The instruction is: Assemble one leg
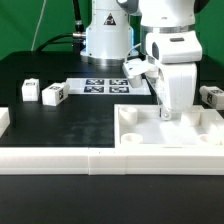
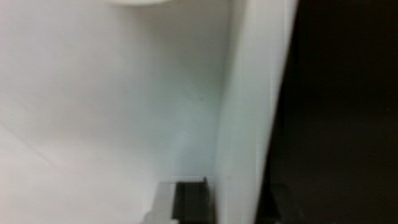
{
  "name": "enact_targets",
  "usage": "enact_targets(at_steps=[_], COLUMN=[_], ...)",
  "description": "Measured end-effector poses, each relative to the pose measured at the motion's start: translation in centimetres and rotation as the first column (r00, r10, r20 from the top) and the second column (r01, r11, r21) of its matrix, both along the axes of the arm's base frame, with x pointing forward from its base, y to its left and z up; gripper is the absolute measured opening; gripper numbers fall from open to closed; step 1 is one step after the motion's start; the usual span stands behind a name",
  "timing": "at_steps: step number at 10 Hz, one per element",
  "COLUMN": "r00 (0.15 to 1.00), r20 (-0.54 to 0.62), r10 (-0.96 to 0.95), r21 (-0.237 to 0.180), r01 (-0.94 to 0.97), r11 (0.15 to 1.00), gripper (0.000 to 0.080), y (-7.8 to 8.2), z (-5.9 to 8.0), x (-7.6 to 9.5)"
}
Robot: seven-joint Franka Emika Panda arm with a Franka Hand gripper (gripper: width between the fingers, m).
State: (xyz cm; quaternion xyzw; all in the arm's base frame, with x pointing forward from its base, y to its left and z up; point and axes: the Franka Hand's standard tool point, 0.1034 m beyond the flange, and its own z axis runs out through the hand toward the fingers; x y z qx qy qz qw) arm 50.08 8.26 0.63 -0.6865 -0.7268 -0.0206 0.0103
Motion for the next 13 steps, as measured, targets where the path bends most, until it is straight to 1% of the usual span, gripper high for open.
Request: enact_targets(at_steps=[2, 3, 4, 5, 6, 7, 8, 9, 11, 12, 13], r00=[1.000, 1.000, 1.000, 1.000, 1.000, 1.000, 1.000, 1.000, 1.000, 0.999, 0.996], r20=[0.000, 0.000, 0.000, 0.000, 0.000, 0.000, 0.000, 0.000, 0.002, 0.010, 0.014], r10=[-0.002, -0.002, -0.003, -0.003, -0.003, -0.003, -0.003, -0.004, -0.015, -0.038, -0.090], r21=[0.000, 0.000, 0.000, 0.000, 0.000, 0.000, 0.000, 0.000, 0.000, -0.002, -0.003], r01=[0.002, 0.002, 0.003, 0.003, 0.003, 0.003, 0.003, 0.004, 0.015, 0.038, 0.090], r11=[1.000, 1.000, 1.000, 1.000, 1.000, 1.000, 1.000, 1.000, 1.000, 0.999, 0.996], gripper=[0.0066, 0.0256, 0.0391, 0.0391, 0.0567, 0.0623, 0.0623, 0.0645, 0.0648, 0.0649, 0.0649], y=[-0.1, -0.1, -0.1, -0.1, -0.2, -0.2, -0.2, -0.2, -0.2, -0.2, 0.1], z=[0.0, 0.0, 0.0, 0.0, 0.0, 0.0, 0.0, 0.0, 0.2, 0.9, 1.8], x=[0.0, 0.0, 0.0, 0.0, 0.0, 0.0, 0.0, 0.0, 0.0, -0.1, -0.6])
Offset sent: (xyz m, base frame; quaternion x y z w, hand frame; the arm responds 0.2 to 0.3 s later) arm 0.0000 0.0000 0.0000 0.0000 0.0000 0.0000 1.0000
